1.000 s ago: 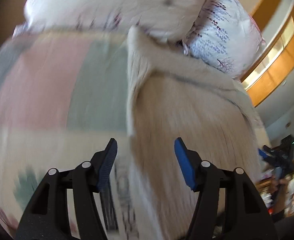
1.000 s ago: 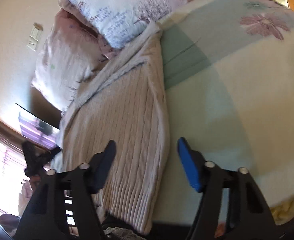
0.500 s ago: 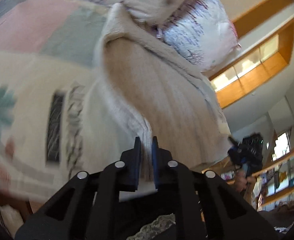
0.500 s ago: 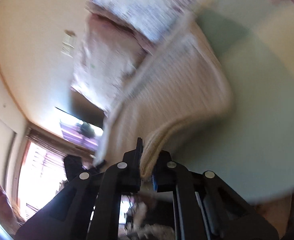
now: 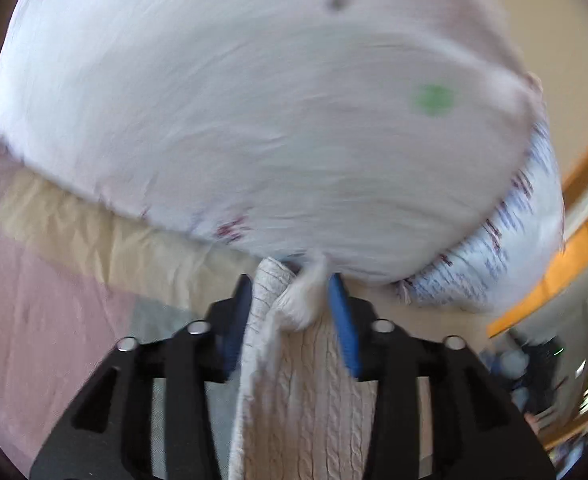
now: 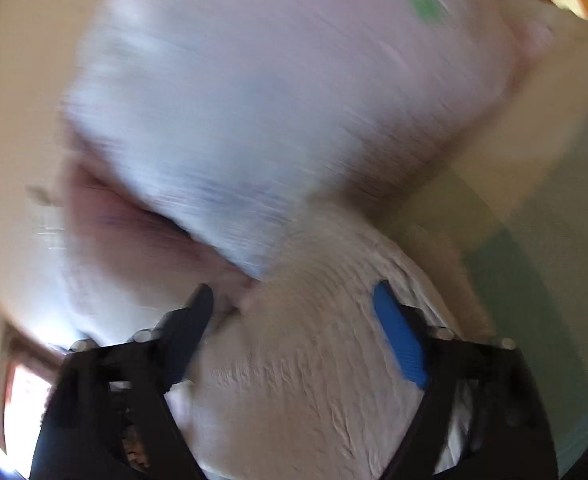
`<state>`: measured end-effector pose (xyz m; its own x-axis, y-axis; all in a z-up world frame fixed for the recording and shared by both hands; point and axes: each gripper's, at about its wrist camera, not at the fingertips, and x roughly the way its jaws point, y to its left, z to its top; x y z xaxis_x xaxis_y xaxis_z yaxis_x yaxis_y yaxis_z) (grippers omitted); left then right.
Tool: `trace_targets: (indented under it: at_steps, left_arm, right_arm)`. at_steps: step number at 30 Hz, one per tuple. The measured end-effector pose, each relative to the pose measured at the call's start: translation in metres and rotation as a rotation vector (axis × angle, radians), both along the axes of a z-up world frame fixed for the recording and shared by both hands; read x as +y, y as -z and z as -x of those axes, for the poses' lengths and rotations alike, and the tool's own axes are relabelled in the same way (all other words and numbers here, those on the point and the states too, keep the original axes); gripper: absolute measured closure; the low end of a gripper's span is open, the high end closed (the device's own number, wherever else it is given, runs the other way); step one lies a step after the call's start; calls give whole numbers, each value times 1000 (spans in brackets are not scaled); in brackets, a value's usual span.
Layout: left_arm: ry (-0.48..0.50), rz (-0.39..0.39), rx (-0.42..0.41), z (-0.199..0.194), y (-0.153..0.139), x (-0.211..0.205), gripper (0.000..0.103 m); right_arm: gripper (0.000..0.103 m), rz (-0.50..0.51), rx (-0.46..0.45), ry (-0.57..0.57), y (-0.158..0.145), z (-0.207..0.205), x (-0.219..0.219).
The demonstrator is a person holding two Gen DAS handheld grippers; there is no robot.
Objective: Fold small clothes
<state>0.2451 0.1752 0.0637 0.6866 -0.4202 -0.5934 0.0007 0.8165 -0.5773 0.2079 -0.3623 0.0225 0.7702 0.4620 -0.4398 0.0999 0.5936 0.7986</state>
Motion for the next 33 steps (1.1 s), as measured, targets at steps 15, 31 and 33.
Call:
trace_targets:
  at_steps: [15,31,33]
  left_arm:
    - [129,176,199,-1,65,-36,84]
    - [597,847,121,-29,35,-301,35]
    - [502,633,53,-17,27,-270,27]
  right_arm:
    - [11,36,-46,-103,14,40,-22]
    - [2,81,-23,-10,-7,62,-101]
    - [1,37,-4,-82,-1,52,-103]
